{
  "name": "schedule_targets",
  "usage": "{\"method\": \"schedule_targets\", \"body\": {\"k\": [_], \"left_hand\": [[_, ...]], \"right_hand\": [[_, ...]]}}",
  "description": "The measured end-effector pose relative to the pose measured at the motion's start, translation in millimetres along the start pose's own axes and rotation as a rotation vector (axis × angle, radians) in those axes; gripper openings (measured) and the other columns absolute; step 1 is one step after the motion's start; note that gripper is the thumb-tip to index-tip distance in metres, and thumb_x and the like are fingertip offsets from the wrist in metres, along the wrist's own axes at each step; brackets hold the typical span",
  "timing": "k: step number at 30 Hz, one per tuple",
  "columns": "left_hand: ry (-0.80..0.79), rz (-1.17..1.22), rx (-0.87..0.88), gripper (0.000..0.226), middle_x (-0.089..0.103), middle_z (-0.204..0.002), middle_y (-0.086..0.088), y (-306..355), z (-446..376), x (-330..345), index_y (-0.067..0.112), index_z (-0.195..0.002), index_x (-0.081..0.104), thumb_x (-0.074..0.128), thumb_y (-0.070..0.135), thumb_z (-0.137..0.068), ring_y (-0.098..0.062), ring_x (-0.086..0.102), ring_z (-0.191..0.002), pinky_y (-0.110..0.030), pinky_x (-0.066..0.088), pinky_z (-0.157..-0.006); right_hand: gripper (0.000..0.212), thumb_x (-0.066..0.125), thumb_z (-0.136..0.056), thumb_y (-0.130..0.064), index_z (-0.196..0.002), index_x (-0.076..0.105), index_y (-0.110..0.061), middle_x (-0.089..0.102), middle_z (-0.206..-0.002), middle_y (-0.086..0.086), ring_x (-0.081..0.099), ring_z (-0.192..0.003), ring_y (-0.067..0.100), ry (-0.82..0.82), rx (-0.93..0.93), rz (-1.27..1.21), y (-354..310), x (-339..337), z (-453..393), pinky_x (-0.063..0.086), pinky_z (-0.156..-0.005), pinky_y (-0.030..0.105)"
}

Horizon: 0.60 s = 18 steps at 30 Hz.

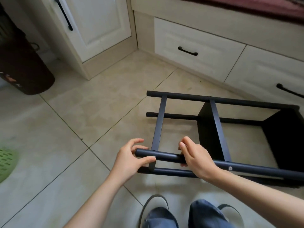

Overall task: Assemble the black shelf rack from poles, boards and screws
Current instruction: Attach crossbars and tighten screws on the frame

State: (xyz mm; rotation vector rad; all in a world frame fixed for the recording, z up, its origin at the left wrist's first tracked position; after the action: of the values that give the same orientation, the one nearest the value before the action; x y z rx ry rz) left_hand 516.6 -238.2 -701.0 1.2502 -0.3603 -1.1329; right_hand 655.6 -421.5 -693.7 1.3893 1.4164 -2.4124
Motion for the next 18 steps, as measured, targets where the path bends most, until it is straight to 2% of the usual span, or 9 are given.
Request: {"method": "schedule_targets", "body": {"k": [2,4,7,10,12,14,16,18], "left_hand": [[-0.056,-0.162,0.03,0.049,0.074,-0.095,0.014,0.3,-4.4,0.8,0.04,-0.105,0.064,0.092,0.028,-0.067,0.0,0.069,-0.091,-0.015,0.053,-0.084],[-0.1,-0.251,0.044,0.046,0.073,-0.093,0.015,-1.6,-6.3,3.1,0.037,-0.105,0.069,0.093,0.03,-0.067,0.0,0.068,-0.093,-0.018,0.052,-0.089],[-0.146,-0.289,0.06,0.048,0.072,-0.093,0.018,-7.5,-10.3,5.1,0.027,-0.109,0.075,0.094,0.031,-0.065,0.008,0.066,-0.089,-0.007,0.049,-0.082],[-0.158,-0.336,0.091,0.05,0.069,-0.094,0.021,-12.6,-13.3,4.1,0.026,-0.113,0.075,0.091,0.034,-0.067,0.011,0.064,-0.09,-0.001,0.044,-0.079],[-0.162,-0.341,0.113,0.049,0.069,-0.092,0.022,-13.1,-14.0,4.0,0.025,-0.114,0.075,0.09,0.034,-0.069,0.011,0.064,-0.089,-0.002,0.045,-0.079],[-0.159,-0.335,0.127,0.048,0.07,-0.088,0.02,-14.3,-14.6,4.5,0.024,-0.113,0.075,0.09,0.033,-0.069,0.008,0.064,-0.089,-0.006,0.046,-0.079],[-0.146,-0.332,0.135,0.046,0.07,-0.086,0.02,-15.9,-14.7,5.1,0.024,-0.111,0.076,0.091,0.032,-0.068,0.006,0.065,-0.087,-0.008,0.046,-0.079],[-0.134,-0.312,0.13,0.044,0.07,-0.083,0.023,-17.9,-14.5,4.8,0.026,-0.108,0.077,0.092,0.031,-0.067,0.007,0.065,-0.087,-0.007,0.046,-0.077]], "right_hand": [[0.019,0.034,-0.105,-0.037,-0.088,0.041,-0.031,0.065,-0.07,0.002,0.067,-0.063,0.01,-0.035,0.011,-0.001,4.2,2.1,2.7,0.058,-0.067,0.039],[0.018,0.034,-0.105,-0.037,-0.09,0.042,-0.031,0.065,-0.071,0.003,0.066,-0.063,0.01,-0.06,0.031,-0.02,7.2,5.2,5.6,0.057,-0.065,0.037],[0.019,0.036,-0.105,-0.033,-0.09,0.044,-0.025,0.064,-0.069,0.004,0.063,-0.063,0.013,-0.039,0.091,-0.074,13.0,9.7,4.5,0.055,-0.063,0.037],[0.015,0.042,-0.104,-0.029,-0.091,0.048,-0.024,0.069,-0.07,-0.003,0.065,-0.068,-0.001,-0.041,0.139,-0.229,19.2,8.5,-3.3,0.049,-0.058,0.018],[0.009,0.047,-0.102,-0.025,-0.094,0.05,-0.021,0.074,-0.08,-0.006,0.07,-0.076,0.002,-0.042,0.137,-0.34,20.6,1.2,-14.4,0.054,-0.059,0.019],[0.006,0.049,-0.101,-0.019,-0.095,0.051,-0.017,0.074,-0.083,0.0,0.072,-0.077,0.01,-0.01,0.14,-0.427,21.1,-10.0,-30.8,0.056,-0.055,0.023],[0.008,0.049,-0.101,-0.017,-0.095,0.055,-0.018,0.073,-0.079,0.003,0.07,-0.073,0.012,-0.004,0.129,-0.368,18.8,-19.9,-52.3,0.054,-0.053,0.022],[0.019,0.045,-0.101,-0.015,-0.092,0.061,-0.021,0.069,-0.079,0.0,0.066,-0.07,0.013,-0.039,0.097,-0.192,15.6,-25.7,-78.0,0.053,-0.057,0.024]]}}
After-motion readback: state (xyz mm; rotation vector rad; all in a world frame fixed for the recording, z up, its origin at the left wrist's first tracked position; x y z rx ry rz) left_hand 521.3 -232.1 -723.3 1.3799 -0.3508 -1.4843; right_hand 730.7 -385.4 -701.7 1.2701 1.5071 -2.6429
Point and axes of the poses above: each hand's wrist, its own z-axis away from the middle knuckle, its own x-axis out of the palm, y = z × x, the point moved 3 cm from there along -z, towards the middle knuckle
